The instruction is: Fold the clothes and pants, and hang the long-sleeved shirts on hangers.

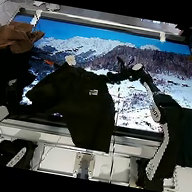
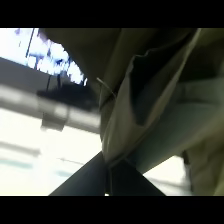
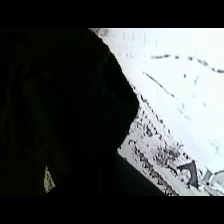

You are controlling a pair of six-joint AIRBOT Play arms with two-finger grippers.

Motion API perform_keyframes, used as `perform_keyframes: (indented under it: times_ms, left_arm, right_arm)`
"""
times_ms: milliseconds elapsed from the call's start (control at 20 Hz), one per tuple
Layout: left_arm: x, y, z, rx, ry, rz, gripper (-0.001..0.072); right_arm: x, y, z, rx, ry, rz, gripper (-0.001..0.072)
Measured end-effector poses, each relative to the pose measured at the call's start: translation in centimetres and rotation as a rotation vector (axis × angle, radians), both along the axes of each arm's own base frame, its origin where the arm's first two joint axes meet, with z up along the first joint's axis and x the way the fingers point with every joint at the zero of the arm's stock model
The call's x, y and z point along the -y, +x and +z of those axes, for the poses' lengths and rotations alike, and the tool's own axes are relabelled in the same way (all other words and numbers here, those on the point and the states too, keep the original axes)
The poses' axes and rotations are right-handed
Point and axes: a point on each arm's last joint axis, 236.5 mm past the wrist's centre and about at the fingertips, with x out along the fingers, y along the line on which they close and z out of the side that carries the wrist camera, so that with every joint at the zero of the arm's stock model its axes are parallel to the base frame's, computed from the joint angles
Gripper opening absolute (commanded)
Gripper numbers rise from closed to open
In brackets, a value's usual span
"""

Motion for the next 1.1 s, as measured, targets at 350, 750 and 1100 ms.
perform_keyframes:
  times_ms: [350, 750, 1100]
  left_arm:
    - [0.5, 11.9, 1.9, 0.221, 0.076, -0.061, 0.0004]
    - [8.7, 29.2, 5.8, 0.372, 0.088, -0.285, 0.0004]
    - [13.9, 30.1, 3.3, 0.318, 0.118, -0.445, 0.0074]
  right_arm:
    - [7.5, 7.3, 9.1, 0.196, -0.026, -0.163, 0.0018]
    - [27.2, 2.5, 11.4, 0.058, -0.356, -0.323, 0.0017]
    - [31.0, -9.8, 7.1, -0.19, -0.456, -0.39, 0.0018]
